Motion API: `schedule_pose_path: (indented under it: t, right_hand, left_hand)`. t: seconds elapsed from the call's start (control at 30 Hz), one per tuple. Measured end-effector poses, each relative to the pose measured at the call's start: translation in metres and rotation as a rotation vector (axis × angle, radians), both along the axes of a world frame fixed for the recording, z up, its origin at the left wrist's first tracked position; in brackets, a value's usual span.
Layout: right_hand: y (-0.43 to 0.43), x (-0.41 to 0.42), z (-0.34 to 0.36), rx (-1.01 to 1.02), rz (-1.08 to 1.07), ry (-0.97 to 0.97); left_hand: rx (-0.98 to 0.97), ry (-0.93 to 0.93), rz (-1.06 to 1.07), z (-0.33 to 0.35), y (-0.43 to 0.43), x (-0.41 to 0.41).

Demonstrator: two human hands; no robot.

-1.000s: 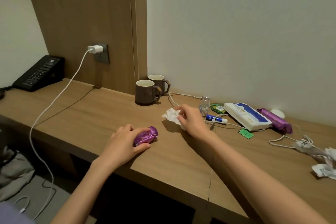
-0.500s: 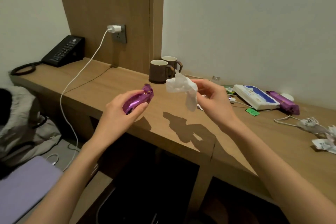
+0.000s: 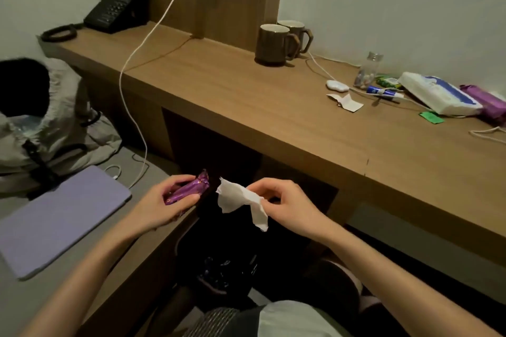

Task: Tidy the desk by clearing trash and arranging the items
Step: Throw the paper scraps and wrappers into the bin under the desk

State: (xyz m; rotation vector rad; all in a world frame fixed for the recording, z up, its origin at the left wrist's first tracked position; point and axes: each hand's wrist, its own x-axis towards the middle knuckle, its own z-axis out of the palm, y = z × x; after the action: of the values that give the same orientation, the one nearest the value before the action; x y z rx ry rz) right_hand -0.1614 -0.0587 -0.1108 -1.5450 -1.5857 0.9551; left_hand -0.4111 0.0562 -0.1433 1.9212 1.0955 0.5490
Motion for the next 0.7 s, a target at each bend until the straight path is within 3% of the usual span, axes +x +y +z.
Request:
schedule_pose_path:
  t: [0.3, 0.6, 0.7]
  right_hand:
    - [0.052, -0.007, -0.138, -0.388, -0.144, -0.137]
    - [0.082, -0.028, -0.239, -0.648, -0.36, 0.039]
    - [0.089, -0.035, -0.252, -0.712, -0.327, 0.13]
  left_hand:
    - [-0.439, 0.22, 0.036, -0.144, 0.04, 0.022]
    - [-0.643, 0.365, 0.154, -0.231, 0.055, 0.04]
    - [-0.695, 0.363, 0.143, -0.232, 0.055, 0.044]
